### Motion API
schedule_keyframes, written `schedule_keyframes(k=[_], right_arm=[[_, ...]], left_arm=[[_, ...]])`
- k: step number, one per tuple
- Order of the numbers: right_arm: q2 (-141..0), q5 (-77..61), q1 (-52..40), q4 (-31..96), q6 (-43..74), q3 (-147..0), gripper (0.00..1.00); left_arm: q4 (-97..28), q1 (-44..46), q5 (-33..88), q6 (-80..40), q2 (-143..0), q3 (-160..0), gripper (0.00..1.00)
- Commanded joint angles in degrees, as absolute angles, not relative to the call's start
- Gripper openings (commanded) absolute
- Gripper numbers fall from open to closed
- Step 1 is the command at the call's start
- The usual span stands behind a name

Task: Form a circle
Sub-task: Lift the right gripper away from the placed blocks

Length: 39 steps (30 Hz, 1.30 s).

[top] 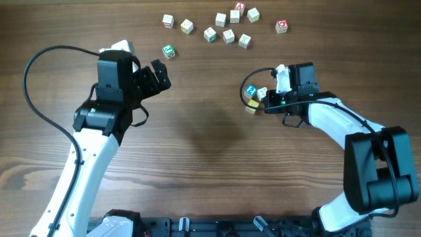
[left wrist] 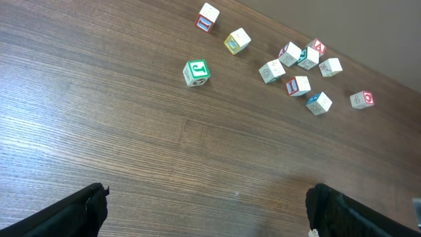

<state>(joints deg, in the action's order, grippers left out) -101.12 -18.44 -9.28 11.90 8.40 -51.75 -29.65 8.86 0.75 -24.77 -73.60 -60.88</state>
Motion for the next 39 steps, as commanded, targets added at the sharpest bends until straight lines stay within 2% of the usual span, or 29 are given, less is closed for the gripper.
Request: schedule_keyframes(k=[1, 9, 17, 18, 19, 23, 25, 29, 32, 36, 39], right_arm=[[-102.24, -19.79, -9.15, 11.38, 9.19, -51.64, 0.04], [-102.19, -19.79, -9.15, 12.75, 9.02, -51.70, 0.04], [-94.19, -19.81, -9.15, 24.32, 9.23, -52.16, 0.06], [-92.79, -19.79, -9.15, 25.91, 10.66, -52.16, 0.16], [-91.90, -19.81, -9.15, 27.05, 13.37, -52.16, 0.33], [-90.85, -19.68, -10.68, 28.10, 25.41, -52.16, 0.55], [-90.89, -15.27, -13.56, 27.33, 29.50, -52.16, 0.64], [-90.91, -2.24, -21.58, 23.97, 39.83, -52.16, 0.72], [-91.46, 5.61, -25.96, 22.09, 47.72, -52.18, 0.72], [-94.94, 8.60, -27.42, 22.09, 49.08, -54.48, 0.77], [-98.98, 11.03, -27.42, 22.83, 49.08, -58.17, 0.77]], left_arm=[[-29.65, 8.51, 0.58, -25.34, -73.30, -60.75, 1.00], [-29.65, 8.51, 0.58, -25.34, -73.30, -60.75, 1.00], [-29.63, 8.51, 0.58, -25.34, -73.30, -60.75, 1.00], [-29.63, 8.51, 0.58, -25.34, -73.30, -60.75, 1.00], [-29.63, 8.51, 0.60, -25.34, -73.30, -60.75, 1.00], [-29.36, 8.51, 0.58, -25.34, -73.30, -60.75, 1.00], [-28.73, 8.51, 0.56, -25.34, -73.30, -60.75, 1.00], [-28.56, 8.51, 0.54, -25.32, -73.30, -60.75, 1.00], [-28.58, 8.51, 0.56, -25.32, -73.30, -60.75, 1.00], [-28.58, 8.51, 0.56, -25.32, -73.30, -60.75, 1.00], [-29.43, 8.51, 0.56, -25.32, -73.30, -60.75, 1.00]])
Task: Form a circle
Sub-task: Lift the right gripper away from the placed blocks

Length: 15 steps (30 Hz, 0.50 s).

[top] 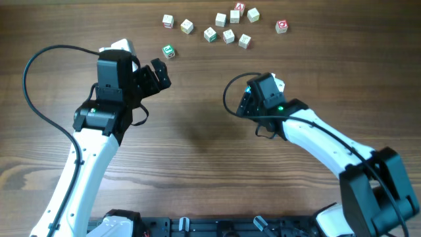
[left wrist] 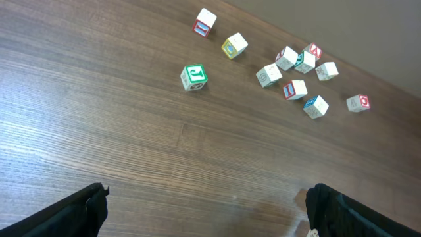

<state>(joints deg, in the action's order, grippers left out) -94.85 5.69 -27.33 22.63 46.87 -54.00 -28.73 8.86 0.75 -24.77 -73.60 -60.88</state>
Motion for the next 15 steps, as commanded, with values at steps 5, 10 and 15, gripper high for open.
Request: schedule_keyframes(k=[5, 10, 15], right_arm=[[-103.31, 10.68, -27.42, 21.87, 47.79, -59.59, 0.72], [-103.63, 10.74, -27.42, 21.87, 46.61, -59.59, 0.54], [-103.63, 9.43, -27.42, 21.89, 45.34, -59.59, 0.43]], left_arm=[[-31.05, 8.51, 0.54, -25.32, -73.30, -60.75, 1.00], [-31.11, 8.51, 0.36, -25.30, -73.30, -60.75, 1.00], [-31.14, 8.51, 0.38, -25.30, -73.30, -60.75, 1.00]])
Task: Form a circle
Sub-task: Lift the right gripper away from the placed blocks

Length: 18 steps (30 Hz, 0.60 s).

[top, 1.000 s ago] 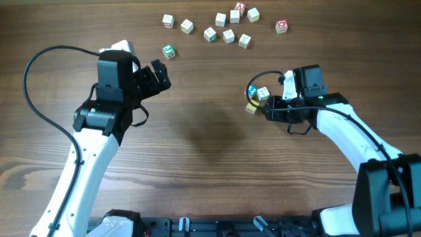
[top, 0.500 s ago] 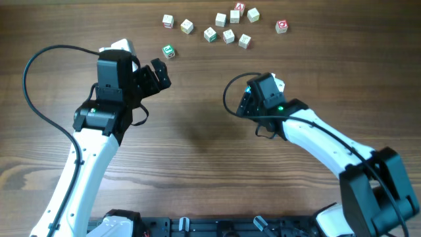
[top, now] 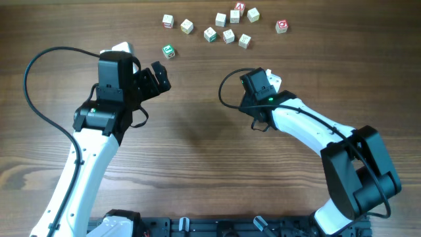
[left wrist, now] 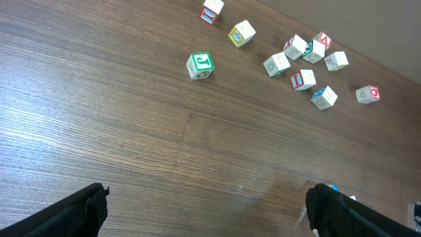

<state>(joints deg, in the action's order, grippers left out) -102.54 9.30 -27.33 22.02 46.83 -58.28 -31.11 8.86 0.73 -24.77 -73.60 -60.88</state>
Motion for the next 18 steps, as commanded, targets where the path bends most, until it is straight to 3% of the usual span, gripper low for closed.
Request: schedule_keyframes(k=[1, 7, 18], right_arm=[[-103.63, 8.91, -27.42, 22.13, 44.99, -59.59, 0.42], [-103.63, 8.99, -27.42, 22.72, 44.97, -59.59, 0.34], [-103.63, 10.79, -27.40, 22.28, 45.04, -59.59, 0.32]], left_arm=[[-31.14, 8.51, 0.38, -25.30, -73.30, -60.75, 1.00], [-31.14, 8.51, 0.38, -25.30, -73.30, -60.75, 1.00], [-31.14, 8.51, 0.38, -25.30, -73.30, -60.75, 1.00]])
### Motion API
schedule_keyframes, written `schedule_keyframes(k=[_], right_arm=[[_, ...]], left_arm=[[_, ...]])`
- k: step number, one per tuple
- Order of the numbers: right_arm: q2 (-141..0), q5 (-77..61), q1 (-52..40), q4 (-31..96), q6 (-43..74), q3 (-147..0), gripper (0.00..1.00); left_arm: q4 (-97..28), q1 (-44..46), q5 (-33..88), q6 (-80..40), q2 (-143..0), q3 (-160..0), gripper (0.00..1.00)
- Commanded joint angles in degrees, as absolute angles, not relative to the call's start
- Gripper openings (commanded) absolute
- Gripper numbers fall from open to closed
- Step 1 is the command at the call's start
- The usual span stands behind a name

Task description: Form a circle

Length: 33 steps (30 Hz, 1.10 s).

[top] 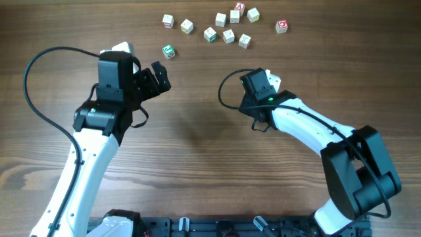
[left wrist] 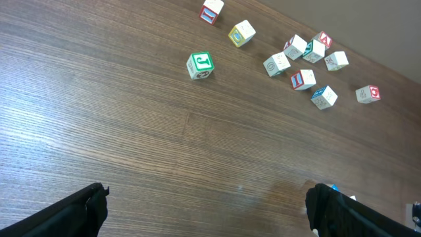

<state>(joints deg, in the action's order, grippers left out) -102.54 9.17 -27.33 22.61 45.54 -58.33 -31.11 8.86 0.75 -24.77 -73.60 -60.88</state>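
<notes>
Small white lettered cubes lie at the table's far side. A green J cube sits apart at the left, a loose cluster lies behind the middle, and a red-marked cube is at the right. My left gripper hangs open over bare wood, short of the J cube. My right arm's wrist housing stands right of the middle and covers its own fingers. A blue and white cube corner peeks past my left gripper's right finger.
Two more cubes lie at the far left of the row. The dark wooden table stretches bare toward the front. A black cable loops left of my left arm.
My right gripper first lay at three cubes, blue, white and yellow, right of the middle. Then its wrist stood farther left, over that spot, hiding them. After that it sat slightly farther back, where it is now. My left arm stayed open in nearly the same place.
</notes>
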Motion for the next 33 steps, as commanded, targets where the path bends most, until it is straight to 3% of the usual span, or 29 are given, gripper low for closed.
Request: schedule_keyframes(k=[1, 33], right_arm=[[-103.63, 10.92, -27.38, 22.28, 45.04, -59.59, 0.32], [-103.63, 11.25, -26.17, 21.02, 38.37, -59.57, 0.32]], left_arm=[[-31.11, 8.51, 0.38, -25.30, -73.30, -60.75, 1.00], [-31.11, 8.51, 0.36, -24.25, -73.30, -60.75, 1.00]])
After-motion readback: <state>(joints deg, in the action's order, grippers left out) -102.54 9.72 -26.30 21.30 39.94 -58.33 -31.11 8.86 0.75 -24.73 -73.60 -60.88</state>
